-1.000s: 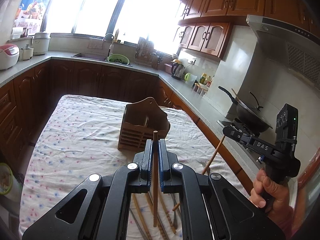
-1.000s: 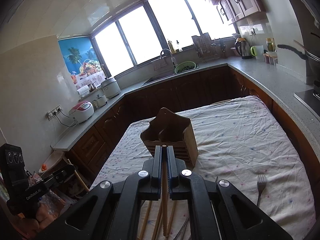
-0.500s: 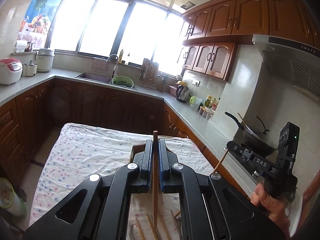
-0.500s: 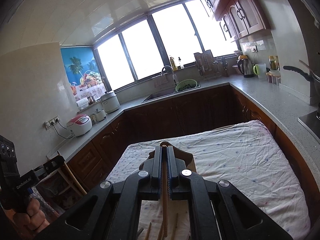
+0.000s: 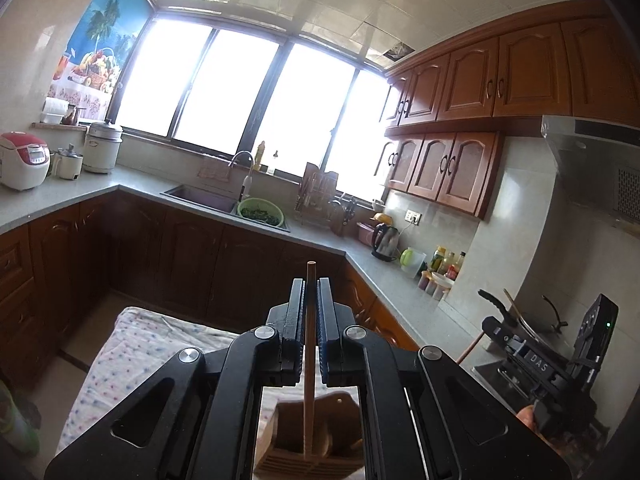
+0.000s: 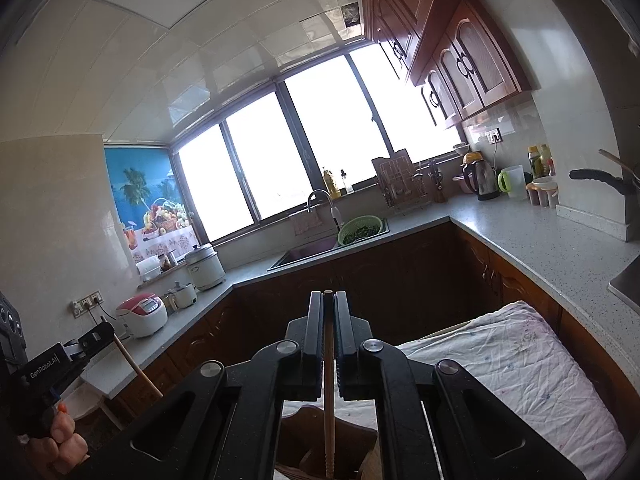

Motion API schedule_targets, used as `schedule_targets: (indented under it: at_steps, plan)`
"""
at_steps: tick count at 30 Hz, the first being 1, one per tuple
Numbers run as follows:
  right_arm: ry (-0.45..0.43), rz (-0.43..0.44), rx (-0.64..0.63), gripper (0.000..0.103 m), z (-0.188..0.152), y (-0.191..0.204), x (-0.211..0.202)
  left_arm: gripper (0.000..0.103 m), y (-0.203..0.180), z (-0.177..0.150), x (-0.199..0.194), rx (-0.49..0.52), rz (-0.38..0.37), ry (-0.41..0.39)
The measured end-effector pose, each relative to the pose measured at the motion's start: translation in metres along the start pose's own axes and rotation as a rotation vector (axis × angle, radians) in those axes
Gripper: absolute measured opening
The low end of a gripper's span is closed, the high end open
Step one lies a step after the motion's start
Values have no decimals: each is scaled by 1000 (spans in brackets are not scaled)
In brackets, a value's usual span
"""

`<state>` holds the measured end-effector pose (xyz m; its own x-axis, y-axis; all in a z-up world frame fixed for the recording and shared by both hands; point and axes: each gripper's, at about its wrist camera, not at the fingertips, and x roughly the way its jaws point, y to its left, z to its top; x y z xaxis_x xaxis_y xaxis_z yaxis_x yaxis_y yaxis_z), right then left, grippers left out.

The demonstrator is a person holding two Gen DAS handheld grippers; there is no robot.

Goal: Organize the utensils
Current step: 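Lift both held chopsticks upright and carry them over the wooden holder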

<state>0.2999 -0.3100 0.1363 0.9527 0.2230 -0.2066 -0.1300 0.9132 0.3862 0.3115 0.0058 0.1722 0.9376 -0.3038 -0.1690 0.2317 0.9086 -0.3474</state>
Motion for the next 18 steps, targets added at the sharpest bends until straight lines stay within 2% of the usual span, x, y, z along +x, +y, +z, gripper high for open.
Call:
schedule_targets:
  at_steps: [3, 10, 15, 18]
  plan:
    - [1, -13, 3, 4, -11, -8, 19, 4, 12, -11, 28, -25, 20, 0]
    - [27, -20, 27, 4, -56, -28, 50, 4, 34, -61, 79, -93, 49, 49]
    - [-10, -30, 27, 4, -77, -35, 54, 4, 35, -89, 94, -97, 50, 81]
    - [10, -35, 32, 4, -82, -39, 58, 4, 30, -100, 101, -70, 57, 102]
